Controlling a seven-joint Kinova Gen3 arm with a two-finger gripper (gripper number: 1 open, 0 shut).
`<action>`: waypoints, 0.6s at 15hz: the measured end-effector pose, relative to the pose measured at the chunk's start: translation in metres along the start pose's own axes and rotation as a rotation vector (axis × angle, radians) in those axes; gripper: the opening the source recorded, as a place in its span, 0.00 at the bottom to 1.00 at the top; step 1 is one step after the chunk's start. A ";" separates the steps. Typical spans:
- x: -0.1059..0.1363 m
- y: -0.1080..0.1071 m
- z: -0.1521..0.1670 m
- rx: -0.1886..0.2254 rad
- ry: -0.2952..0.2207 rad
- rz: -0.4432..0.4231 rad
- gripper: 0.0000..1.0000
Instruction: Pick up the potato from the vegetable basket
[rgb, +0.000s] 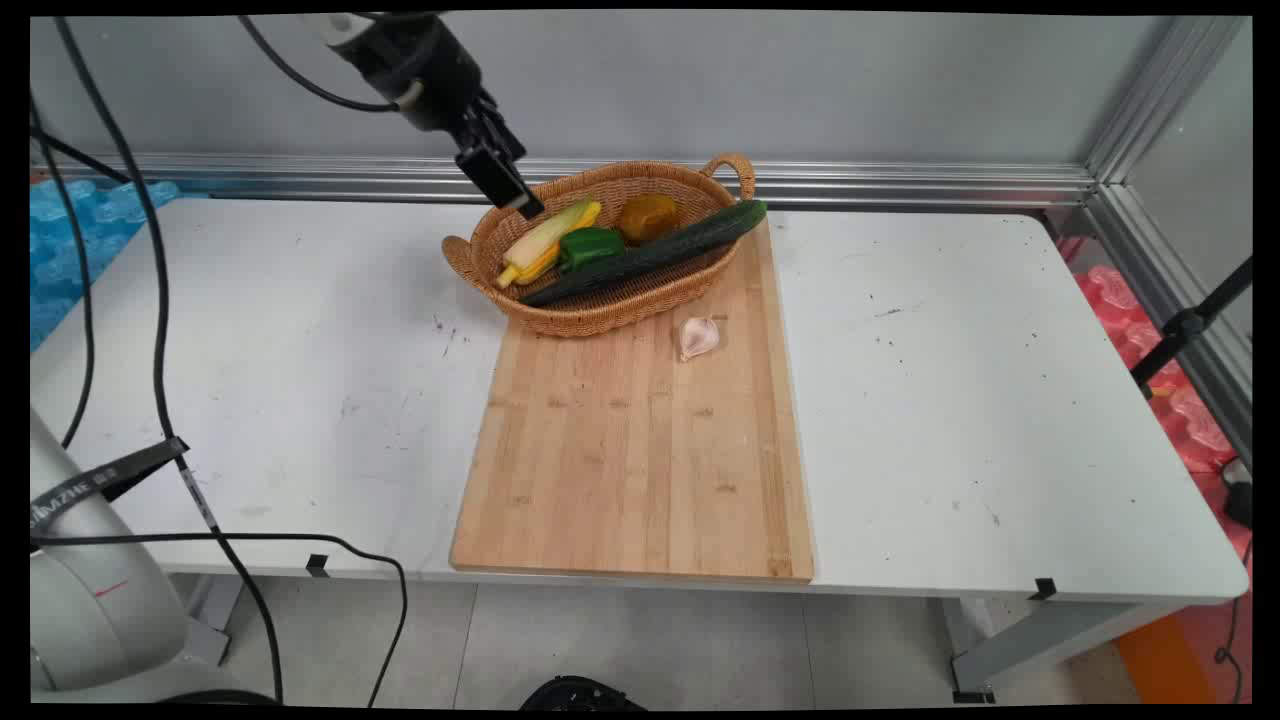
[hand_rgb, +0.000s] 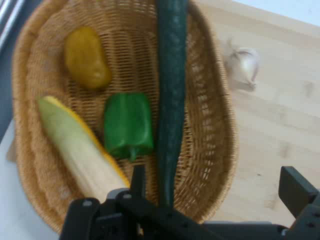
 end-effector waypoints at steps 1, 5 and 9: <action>-0.003 -0.003 -0.002 0.010 0.008 -0.022 1.00; -0.009 -0.020 -0.002 0.063 0.058 -0.106 1.00; -0.004 -0.040 0.016 0.109 0.091 -0.158 1.00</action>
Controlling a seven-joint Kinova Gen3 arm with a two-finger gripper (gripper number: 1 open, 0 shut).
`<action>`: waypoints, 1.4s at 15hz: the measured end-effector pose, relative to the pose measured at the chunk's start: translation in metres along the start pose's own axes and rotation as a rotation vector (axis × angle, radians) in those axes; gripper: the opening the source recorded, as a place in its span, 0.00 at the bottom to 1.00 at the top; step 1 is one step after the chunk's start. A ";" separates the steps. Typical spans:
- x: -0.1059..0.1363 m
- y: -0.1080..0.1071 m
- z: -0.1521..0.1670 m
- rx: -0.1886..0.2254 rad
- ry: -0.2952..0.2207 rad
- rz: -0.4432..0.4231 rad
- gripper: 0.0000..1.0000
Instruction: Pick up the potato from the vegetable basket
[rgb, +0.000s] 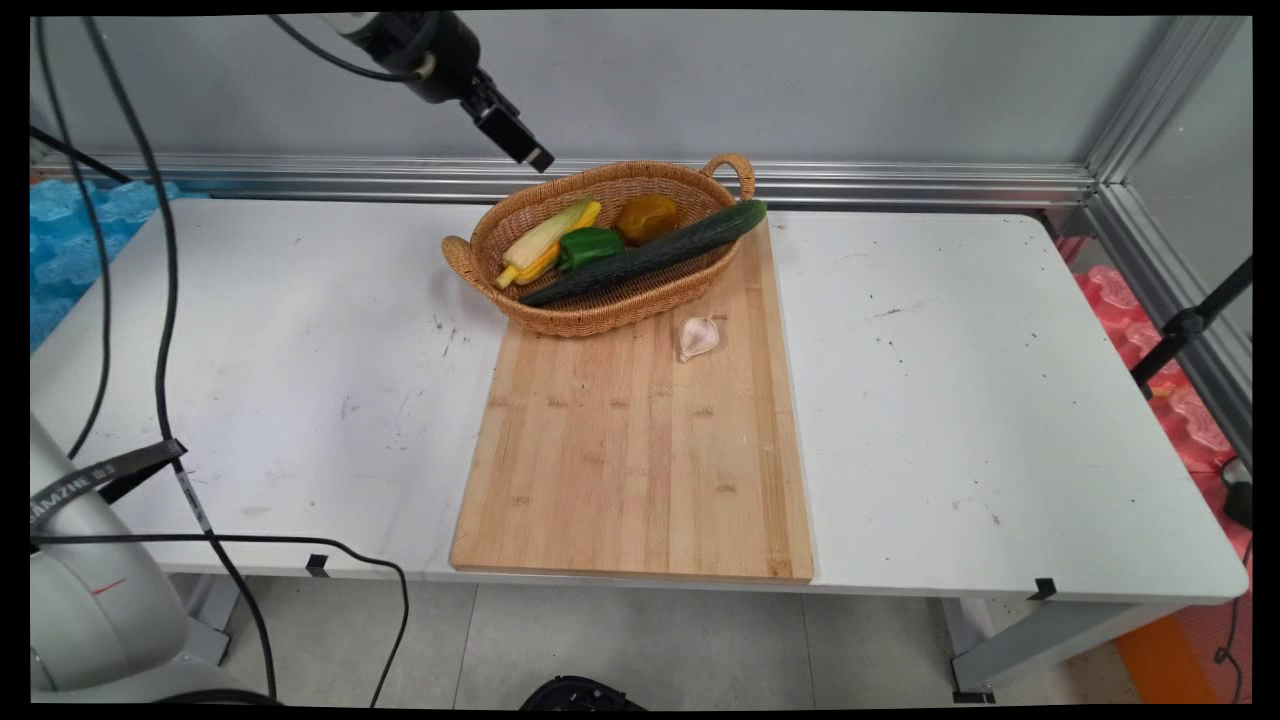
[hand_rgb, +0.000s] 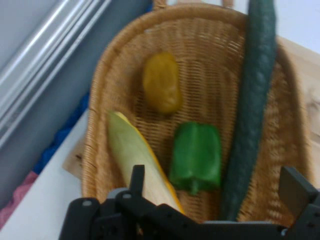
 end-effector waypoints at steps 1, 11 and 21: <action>0.002 -0.005 0.009 0.011 0.003 -0.012 1.00; 0.034 -0.028 0.125 0.028 -0.023 -0.036 1.00; 0.054 -0.028 0.232 -0.009 -0.097 -0.011 1.00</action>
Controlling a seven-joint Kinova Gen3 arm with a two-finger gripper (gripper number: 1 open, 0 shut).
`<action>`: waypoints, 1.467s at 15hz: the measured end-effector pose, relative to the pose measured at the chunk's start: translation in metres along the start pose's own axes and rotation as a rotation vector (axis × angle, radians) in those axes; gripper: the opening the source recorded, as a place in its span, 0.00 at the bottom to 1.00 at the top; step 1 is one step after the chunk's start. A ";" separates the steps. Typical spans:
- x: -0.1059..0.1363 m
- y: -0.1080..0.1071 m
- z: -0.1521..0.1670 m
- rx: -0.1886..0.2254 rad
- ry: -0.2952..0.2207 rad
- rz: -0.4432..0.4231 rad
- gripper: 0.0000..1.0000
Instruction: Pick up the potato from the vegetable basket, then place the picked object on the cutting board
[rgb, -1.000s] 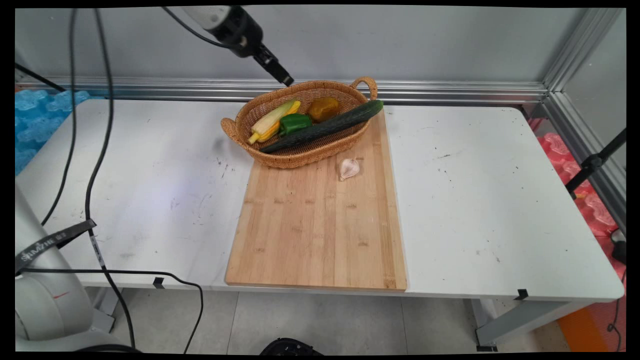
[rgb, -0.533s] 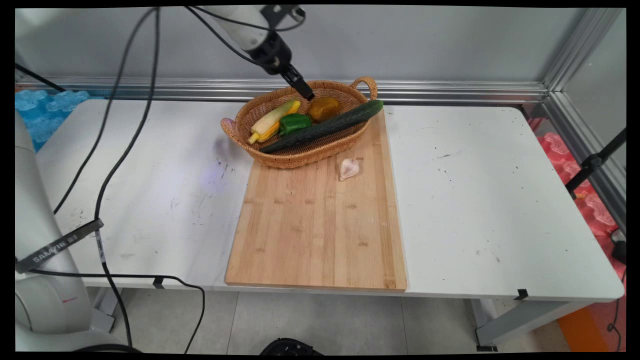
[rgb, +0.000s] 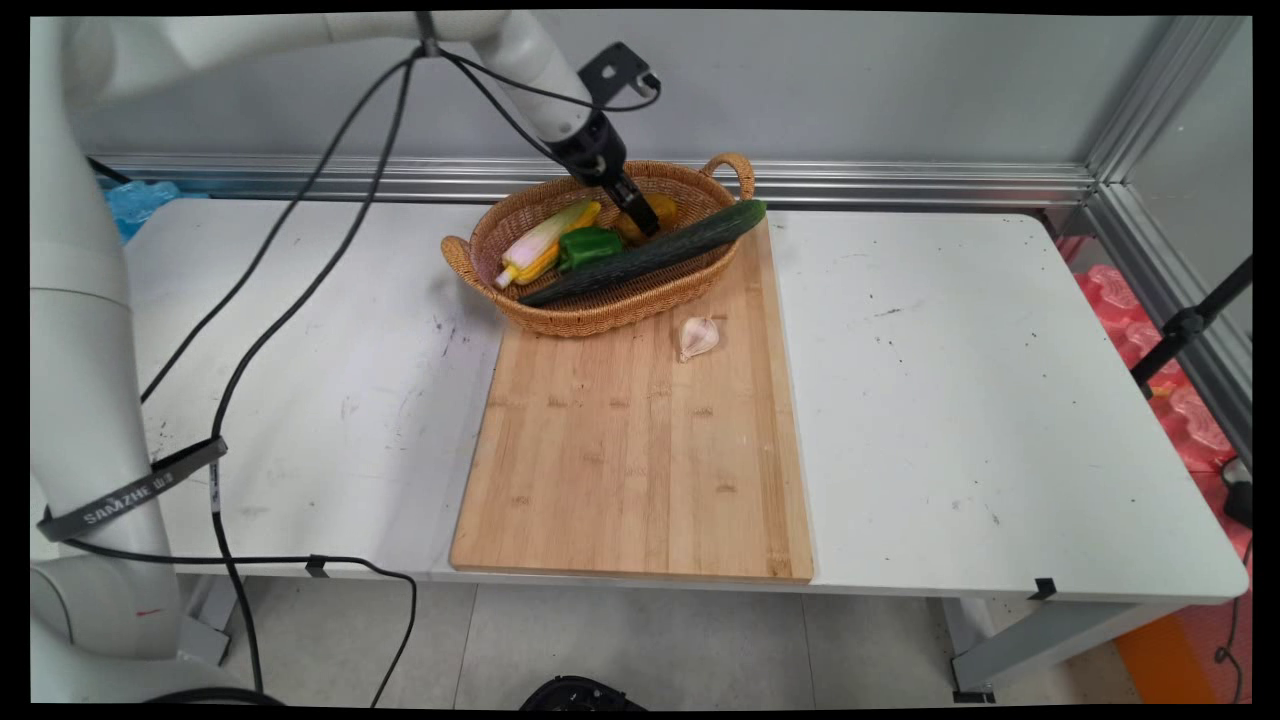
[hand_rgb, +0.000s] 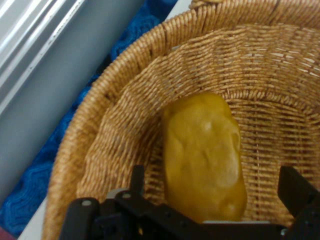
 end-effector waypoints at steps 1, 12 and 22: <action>0.002 0.000 0.006 -0.003 -0.003 0.001 1.00; 0.013 -0.004 0.003 -0.017 -0.001 0.023 0.00; 0.017 0.023 -0.098 -0.013 0.019 0.148 0.00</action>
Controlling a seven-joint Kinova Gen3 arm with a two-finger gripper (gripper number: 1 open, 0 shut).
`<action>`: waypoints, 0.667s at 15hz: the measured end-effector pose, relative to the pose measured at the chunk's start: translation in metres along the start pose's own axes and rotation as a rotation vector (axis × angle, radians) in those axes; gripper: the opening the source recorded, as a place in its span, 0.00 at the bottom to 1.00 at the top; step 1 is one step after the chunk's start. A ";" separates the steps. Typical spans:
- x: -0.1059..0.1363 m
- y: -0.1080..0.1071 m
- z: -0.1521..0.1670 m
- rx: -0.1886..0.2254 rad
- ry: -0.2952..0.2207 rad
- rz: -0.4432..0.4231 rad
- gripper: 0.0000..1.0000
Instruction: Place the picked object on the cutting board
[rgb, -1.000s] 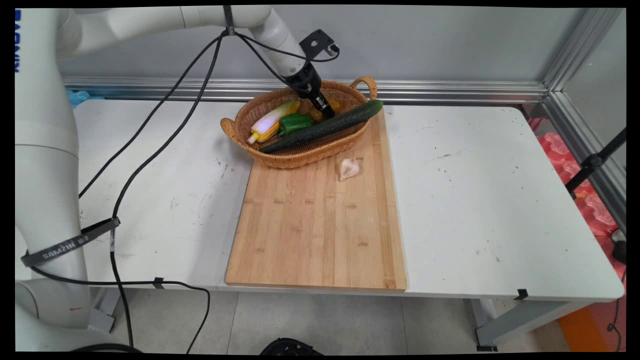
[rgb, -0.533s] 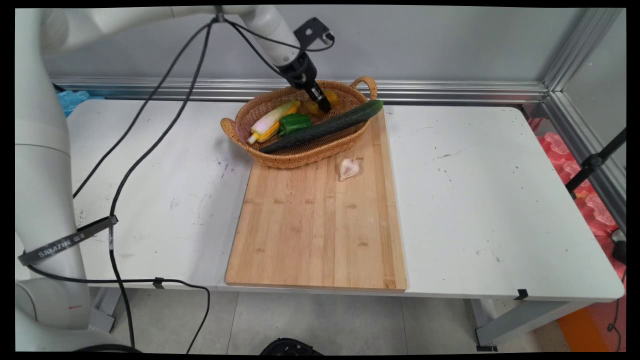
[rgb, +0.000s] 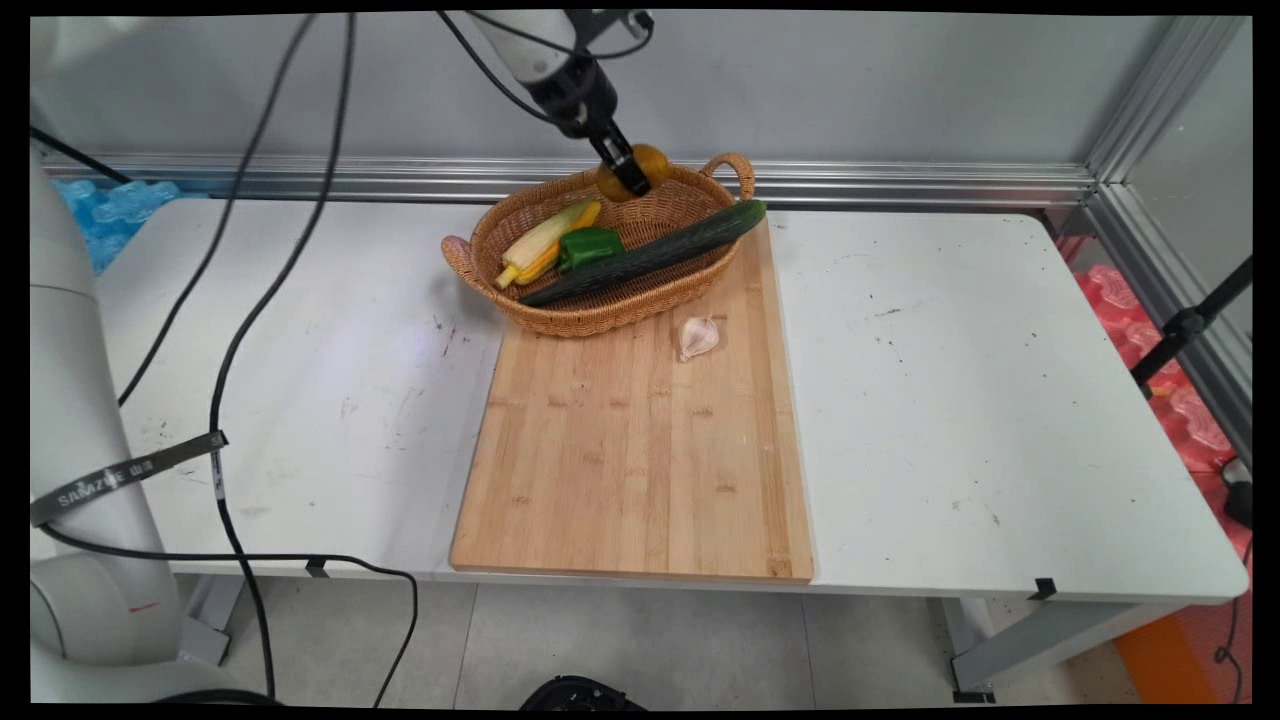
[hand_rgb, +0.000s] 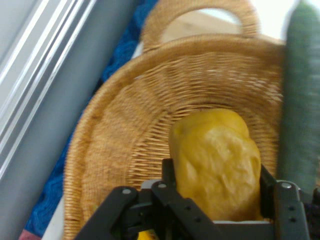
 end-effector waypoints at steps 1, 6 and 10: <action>0.001 0.007 -0.011 -0.011 0.004 0.030 0.00; 0.005 0.049 -0.057 -0.098 0.018 0.194 0.00; 0.002 0.083 -0.073 -0.172 0.015 0.316 0.00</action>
